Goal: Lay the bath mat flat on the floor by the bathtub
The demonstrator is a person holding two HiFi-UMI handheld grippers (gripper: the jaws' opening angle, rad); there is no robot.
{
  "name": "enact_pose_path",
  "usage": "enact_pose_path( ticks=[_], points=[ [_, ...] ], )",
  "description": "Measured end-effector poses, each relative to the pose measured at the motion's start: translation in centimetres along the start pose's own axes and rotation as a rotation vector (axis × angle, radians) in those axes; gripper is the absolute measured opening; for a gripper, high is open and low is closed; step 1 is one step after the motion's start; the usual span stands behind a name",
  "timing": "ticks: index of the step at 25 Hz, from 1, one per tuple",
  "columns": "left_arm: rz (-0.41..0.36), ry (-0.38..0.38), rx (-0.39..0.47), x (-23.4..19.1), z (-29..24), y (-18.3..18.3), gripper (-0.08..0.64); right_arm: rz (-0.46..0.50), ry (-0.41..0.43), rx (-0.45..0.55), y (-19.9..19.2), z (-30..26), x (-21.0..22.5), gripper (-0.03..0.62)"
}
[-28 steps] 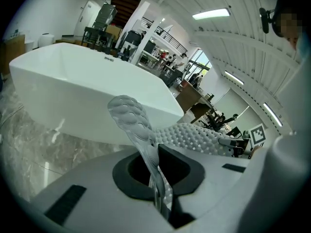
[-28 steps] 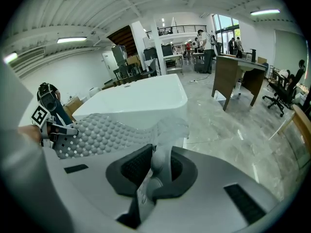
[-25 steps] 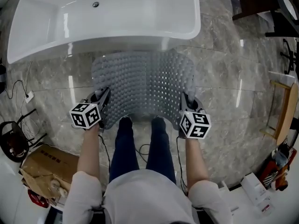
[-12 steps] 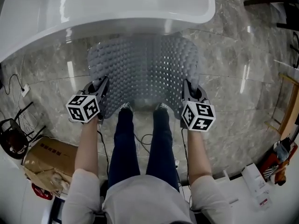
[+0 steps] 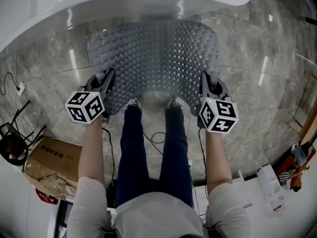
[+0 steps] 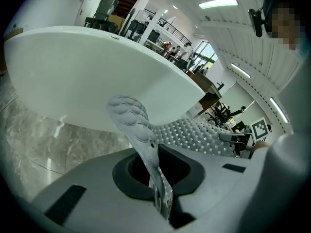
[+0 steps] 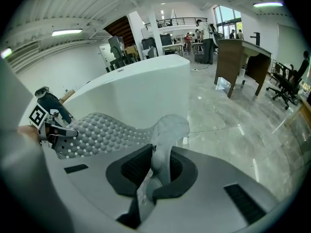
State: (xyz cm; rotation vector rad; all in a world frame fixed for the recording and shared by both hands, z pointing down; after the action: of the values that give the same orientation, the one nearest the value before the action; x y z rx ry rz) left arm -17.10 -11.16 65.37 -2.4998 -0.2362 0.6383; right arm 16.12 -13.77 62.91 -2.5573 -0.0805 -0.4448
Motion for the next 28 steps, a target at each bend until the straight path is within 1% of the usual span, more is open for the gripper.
enact_pose_path(
  ticks=[8,14,20,24,28],
  points=[
    [-0.025,-0.002,-0.011,-2.2,-3.3,-2.0,0.046,0.018,-0.010,-0.019,-2.8,-4.0,1.8,0.041],
    [-0.022,-0.004,-0.027,-4.1,-5.7,-3.6,0.048,0.046,-0.013,-0.036,-4.6,-7.5,2.4,0.041],
    [-0.064,-0.005,-0.056,-5.6,-8.3,-4.9,0.048,0.046,-0.042,-0.055,-6.3,-10.5,3.7,0.041],
    [-0.060,0.015,-0.058,-6.9,-10.0,-5.7,0.046,0.061,-0.060,-0.066,-7.4,-12.4,5.1,0.041],
    [-0.065,0.025,-0.081,-8.0,-11.7,-6.9,0.046,0.074,-0.086,-0.081,-8.6,-14.3,6.8,0.041]
  ],
)
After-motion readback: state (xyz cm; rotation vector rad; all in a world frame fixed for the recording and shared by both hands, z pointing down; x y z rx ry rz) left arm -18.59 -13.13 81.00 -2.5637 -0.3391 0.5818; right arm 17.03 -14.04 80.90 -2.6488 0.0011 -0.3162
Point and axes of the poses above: the fingertips, and each gripper's own axes: z backward along the fingers, x to its right, y out of its top, the point moved 3 cm from there along z, backward along the fingers, and after that the axes turned 13 degrees about -z, right-handed, at the moved point
